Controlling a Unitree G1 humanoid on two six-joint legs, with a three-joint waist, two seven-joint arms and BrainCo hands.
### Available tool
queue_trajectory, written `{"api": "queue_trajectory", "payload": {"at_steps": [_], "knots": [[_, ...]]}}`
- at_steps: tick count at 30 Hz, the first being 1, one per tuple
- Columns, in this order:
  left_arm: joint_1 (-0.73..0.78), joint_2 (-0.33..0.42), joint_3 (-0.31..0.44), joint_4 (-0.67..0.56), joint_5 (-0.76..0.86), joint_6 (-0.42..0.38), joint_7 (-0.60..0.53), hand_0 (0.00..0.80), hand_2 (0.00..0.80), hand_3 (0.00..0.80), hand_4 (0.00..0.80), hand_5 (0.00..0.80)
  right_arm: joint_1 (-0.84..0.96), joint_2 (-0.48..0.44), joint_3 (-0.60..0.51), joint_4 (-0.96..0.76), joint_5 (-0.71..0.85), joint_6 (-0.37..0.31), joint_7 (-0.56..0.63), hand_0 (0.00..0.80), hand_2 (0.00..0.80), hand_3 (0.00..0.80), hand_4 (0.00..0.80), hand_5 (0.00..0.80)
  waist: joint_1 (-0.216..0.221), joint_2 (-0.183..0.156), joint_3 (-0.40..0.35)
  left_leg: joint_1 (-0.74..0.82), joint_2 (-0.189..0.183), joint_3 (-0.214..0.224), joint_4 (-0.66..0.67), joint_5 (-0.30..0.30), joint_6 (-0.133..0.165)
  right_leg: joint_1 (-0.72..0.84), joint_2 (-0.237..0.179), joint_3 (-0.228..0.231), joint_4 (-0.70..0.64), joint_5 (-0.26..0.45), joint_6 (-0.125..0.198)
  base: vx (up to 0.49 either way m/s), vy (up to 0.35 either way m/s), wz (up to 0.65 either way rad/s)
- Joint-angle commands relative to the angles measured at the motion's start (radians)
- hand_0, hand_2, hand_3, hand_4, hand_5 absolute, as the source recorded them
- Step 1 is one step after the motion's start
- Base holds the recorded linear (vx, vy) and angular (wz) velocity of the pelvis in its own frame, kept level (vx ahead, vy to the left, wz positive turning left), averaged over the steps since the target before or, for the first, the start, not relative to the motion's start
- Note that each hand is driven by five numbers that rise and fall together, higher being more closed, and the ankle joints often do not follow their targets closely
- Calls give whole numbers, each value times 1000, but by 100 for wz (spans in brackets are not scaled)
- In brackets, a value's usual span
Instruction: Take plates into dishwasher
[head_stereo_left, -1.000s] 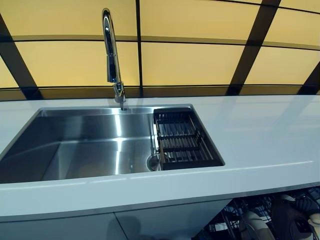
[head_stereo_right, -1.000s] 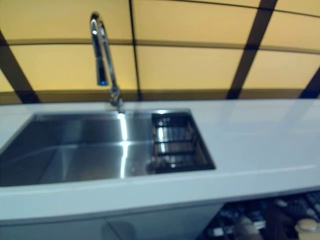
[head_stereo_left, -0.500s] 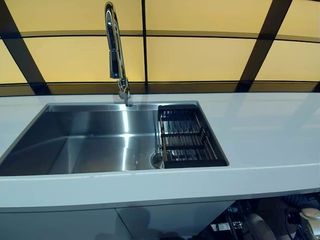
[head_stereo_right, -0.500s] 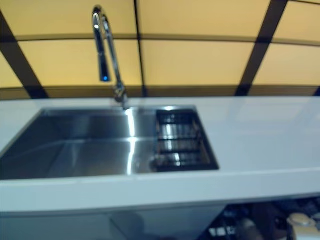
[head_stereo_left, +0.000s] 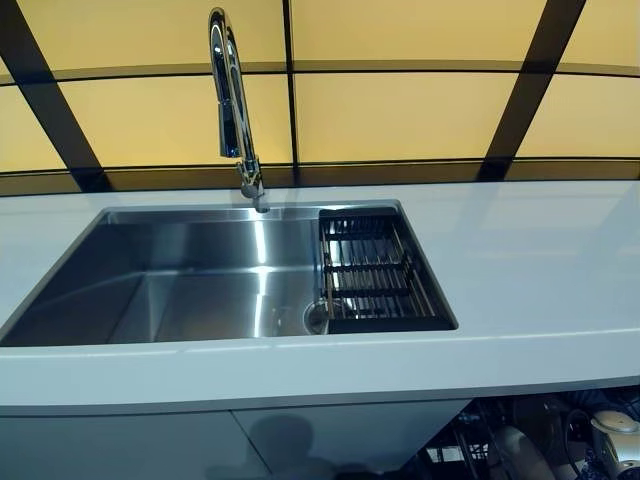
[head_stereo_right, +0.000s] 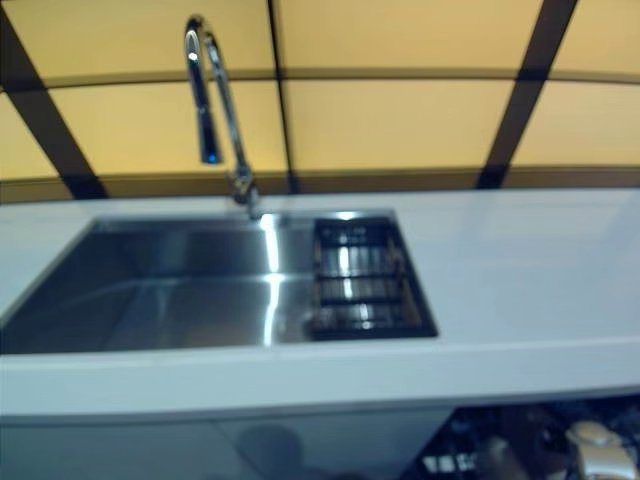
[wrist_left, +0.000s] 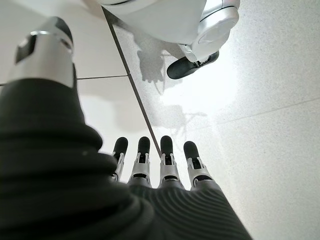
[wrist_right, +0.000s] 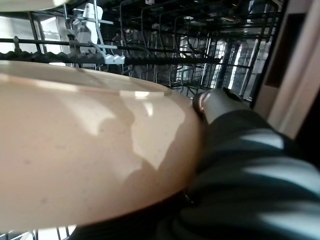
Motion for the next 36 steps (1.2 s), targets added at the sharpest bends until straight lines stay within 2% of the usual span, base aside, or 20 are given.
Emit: {"api": "queue_trajectory", "payload": {"at_steps": [1,18,36], "knots": [[-46,34,-16,-5,10,-20,14,0,0,0,0,0,-89,-39,39,44,-29,-58,19,800,800,800,800,800,47,-51,-5,-80,28,-28,28,95,-19,22,-1,6,55,-56,7,0,0,0],[-74,56,-10,-19,26,-10,3,0,0,0,0,0,-69,-18,71,141,-82,-73,51,800,800,800,800,800,49,-52,16,-100,33,-24,25,110,-19,7,-2,8,49,-43,14,-4,-5,1],[-85,56,-15,-27,32,-5,2,0,0,0,0,0,-56,-5,69,145,-92,-75,63,800,800,800,800,800,49,-58,17,-103,31,-18,20,112,-18,6,-6,7,46,-40,19,-1,1,1]]}}
